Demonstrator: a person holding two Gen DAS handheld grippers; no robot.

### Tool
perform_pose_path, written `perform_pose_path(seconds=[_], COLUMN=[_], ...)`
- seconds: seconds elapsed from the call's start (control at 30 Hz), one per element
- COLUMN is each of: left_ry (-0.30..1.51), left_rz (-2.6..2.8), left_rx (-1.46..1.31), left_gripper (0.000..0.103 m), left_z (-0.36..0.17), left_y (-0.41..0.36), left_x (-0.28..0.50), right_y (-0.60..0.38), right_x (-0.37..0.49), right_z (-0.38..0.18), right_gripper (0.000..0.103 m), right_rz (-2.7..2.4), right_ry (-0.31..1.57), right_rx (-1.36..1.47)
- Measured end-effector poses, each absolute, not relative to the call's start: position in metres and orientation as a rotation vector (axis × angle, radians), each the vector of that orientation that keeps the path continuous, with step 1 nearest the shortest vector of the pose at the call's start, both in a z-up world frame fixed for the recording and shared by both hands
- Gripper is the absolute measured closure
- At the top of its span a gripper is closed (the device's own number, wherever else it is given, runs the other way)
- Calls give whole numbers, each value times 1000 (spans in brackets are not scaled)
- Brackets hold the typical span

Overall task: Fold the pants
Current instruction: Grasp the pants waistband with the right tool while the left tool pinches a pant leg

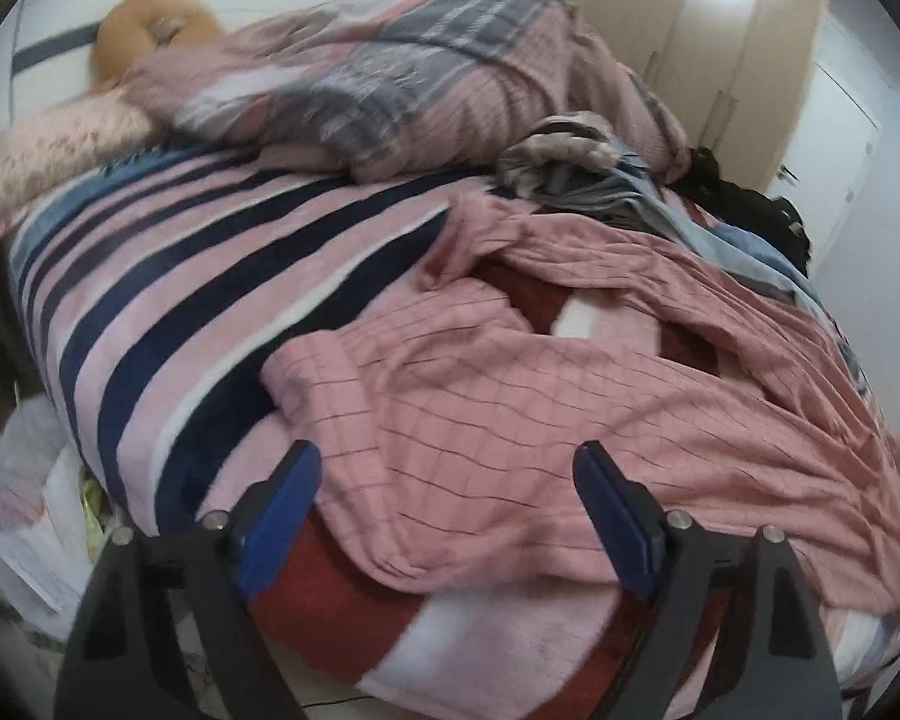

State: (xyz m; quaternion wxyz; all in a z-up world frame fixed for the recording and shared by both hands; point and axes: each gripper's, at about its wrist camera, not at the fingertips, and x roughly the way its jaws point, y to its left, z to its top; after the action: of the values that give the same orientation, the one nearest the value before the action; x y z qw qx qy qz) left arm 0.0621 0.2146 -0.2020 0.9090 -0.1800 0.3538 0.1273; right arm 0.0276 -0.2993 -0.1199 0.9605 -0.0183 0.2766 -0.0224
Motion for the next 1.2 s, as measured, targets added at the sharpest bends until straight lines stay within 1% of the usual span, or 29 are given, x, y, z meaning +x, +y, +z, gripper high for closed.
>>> perform_pose_path(seconds=[0.1,0.17,0.23,0.27,0.33,0.37,0.4,0.43,0.47,0.5,0.57,0.63,0.7,0.77,1.0,1.2], left_ry=[733,747,759,764,765,770,774,777,765,756,746,730,711,692,670,681], left_rz=[305,297,289,296,311,317,329,340,342,342,341,345,361,366,361,335], left_rx=[-426,-479,-514,-513,-496,-492,-491,-491,-496,-498,-483,-466,-452,-439,-367,-390], left_gripper=[21,28,42,46,64,69,78,83,86,92,95,97,98,98,98,98], left_z=[-213,-219,-226,-227,-228,-228,-228,-227,-226,-224,-218,-209,-200,-191,-169,-172], left_y=[232,241,248,250,253,253,254,256,258,260,262,266,274,281,293,293], left_x=[63,67,72,75,81,83,85,86,85,84,84,85,85,84,86,88], right_y=[-301,-304,-310,-314,-321,-326,-330,-335,-338,-344,-356,-366,-380,-392,-419,-440], right_x=[28,28,30,31,33,32,31,28,26,22,16,11,6,4,-1,0], right_z=[-122,-124,-128,-131,-138,-142,-145,-148,-150,-152,-156,-158,-161,-165,-191,-191], right_gripper=[0,0,0,1,1,1,1,2,2,2,11,16,20,28,29,30], right_rz=[-51,-58,-67,-72,-79,-92,-106,-116,-121,-127,-132,-139,-149,-148,-102,-66], right_ry=[569,574,591,606,641,656,667,676,681,691,706,721,734,751,828,754], right_rx=[-39,-45,-38,-35,-29,-29,-28,-21,-13,5,42,69,104,155,338,456])
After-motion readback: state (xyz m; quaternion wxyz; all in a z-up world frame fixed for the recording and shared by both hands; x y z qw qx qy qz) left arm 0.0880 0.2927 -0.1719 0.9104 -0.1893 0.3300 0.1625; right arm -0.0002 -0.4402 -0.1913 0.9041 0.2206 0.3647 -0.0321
